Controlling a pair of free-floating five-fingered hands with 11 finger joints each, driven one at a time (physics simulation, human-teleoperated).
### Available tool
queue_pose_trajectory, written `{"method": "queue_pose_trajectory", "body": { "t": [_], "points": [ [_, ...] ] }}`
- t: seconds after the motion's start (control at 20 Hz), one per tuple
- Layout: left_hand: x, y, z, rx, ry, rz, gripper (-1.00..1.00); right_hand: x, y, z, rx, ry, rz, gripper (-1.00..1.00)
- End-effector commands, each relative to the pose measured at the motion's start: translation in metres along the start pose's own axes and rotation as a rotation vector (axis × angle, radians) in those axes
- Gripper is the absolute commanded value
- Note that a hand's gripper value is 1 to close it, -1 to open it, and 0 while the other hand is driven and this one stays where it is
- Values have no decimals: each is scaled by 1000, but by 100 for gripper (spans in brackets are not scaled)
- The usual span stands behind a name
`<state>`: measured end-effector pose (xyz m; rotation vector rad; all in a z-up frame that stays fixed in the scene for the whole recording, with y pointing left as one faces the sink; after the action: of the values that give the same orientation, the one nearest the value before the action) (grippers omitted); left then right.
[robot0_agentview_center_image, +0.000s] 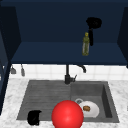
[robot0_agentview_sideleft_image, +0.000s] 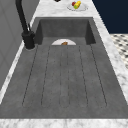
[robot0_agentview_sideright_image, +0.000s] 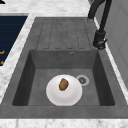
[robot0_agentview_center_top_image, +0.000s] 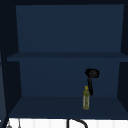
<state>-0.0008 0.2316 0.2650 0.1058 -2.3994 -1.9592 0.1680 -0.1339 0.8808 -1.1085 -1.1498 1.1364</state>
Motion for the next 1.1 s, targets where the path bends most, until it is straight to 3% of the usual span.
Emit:
{"method": "queue_pose_trajectory", "body": {
  "t": [0.0,0.8,1.05],
  "points": [
    [0,0,0,0,0,0,0,5,-1,-15,123,10,7,-100],
    [0,0,0,0,0,0,0,17,-11,-77,544,8,25,-100],
    [0,0,0,0,0,0,0,12,-14,-110,587,-24,38,-100]
  ]
}}
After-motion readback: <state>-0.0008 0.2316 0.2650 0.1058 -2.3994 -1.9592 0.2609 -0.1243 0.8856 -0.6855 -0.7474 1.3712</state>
